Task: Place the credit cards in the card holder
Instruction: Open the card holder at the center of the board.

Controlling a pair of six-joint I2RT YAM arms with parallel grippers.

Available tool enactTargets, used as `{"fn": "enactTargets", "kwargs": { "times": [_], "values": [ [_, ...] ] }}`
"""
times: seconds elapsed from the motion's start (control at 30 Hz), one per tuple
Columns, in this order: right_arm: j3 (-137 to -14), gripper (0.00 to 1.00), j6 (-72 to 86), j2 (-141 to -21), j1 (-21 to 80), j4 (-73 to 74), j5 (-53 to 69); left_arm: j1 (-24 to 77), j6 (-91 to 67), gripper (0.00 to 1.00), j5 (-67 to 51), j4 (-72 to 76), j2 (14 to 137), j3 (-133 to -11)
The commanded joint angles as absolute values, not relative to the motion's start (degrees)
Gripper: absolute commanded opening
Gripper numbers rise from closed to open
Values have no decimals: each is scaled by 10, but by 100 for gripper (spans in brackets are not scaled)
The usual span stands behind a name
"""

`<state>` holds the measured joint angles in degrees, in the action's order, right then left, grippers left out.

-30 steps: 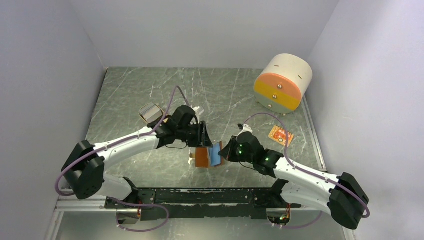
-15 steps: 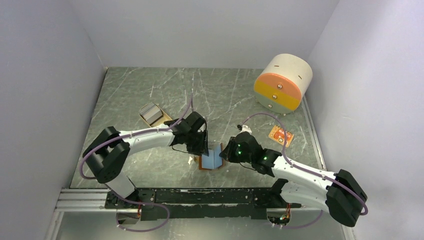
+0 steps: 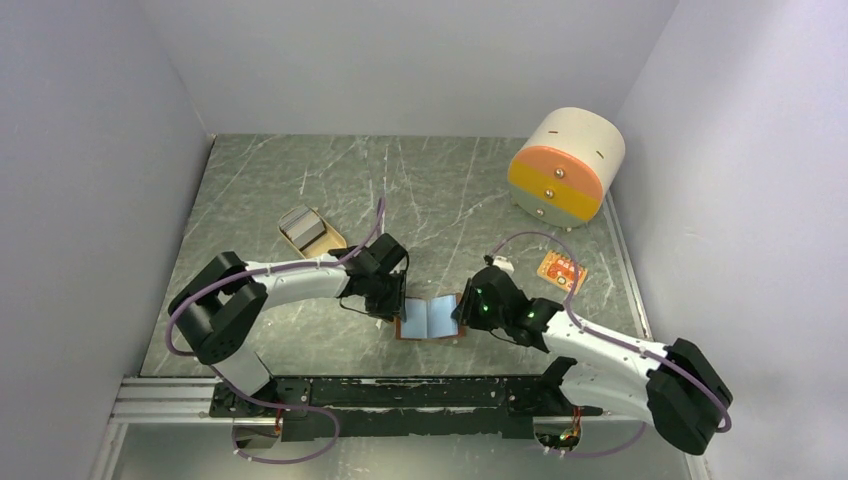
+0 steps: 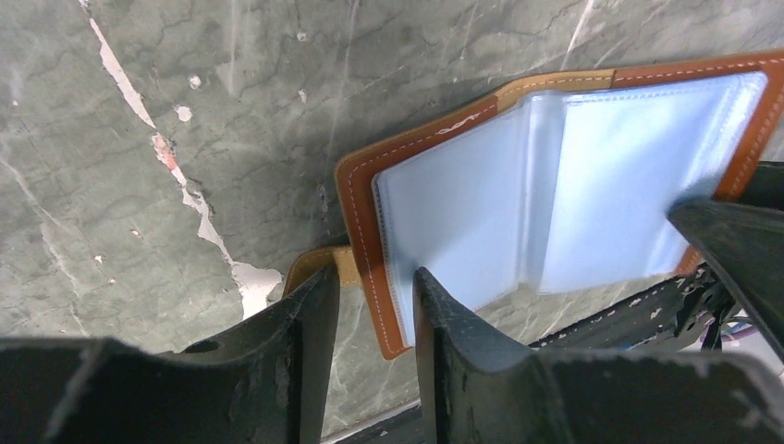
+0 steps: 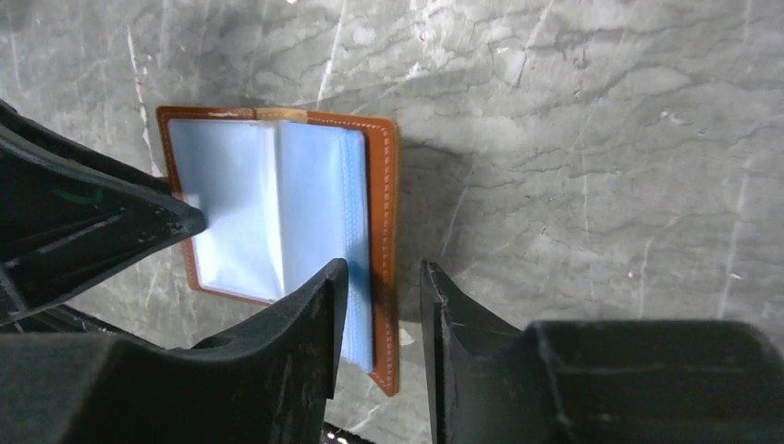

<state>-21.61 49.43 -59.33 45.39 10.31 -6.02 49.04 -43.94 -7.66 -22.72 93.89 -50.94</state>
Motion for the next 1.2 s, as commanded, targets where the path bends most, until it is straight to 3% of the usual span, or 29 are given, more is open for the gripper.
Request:
{"fn": "enactTargets", "kwargs": {
  "times": [0.0,0.13,0.3,0.47,1.17],
  "values": [
    [-287,40,476,-562,450,221,-104,492,-439,40,-65,-219,942,-504],
    [-352,35,464,-541,451,284,-95,492,-441,41,-67,-219,937,-504],
    [-382,31,486,-514,468,241,-24,492,-443,41,-72,-216,935,-503],
    [-363,30,494,-527,474,160,0,492,-446,40,-76,-213,934,-501],
    [-276,26,474,-628,475,105,-17,492,-454,43,-93,-211,887,-494]
  ]
}}
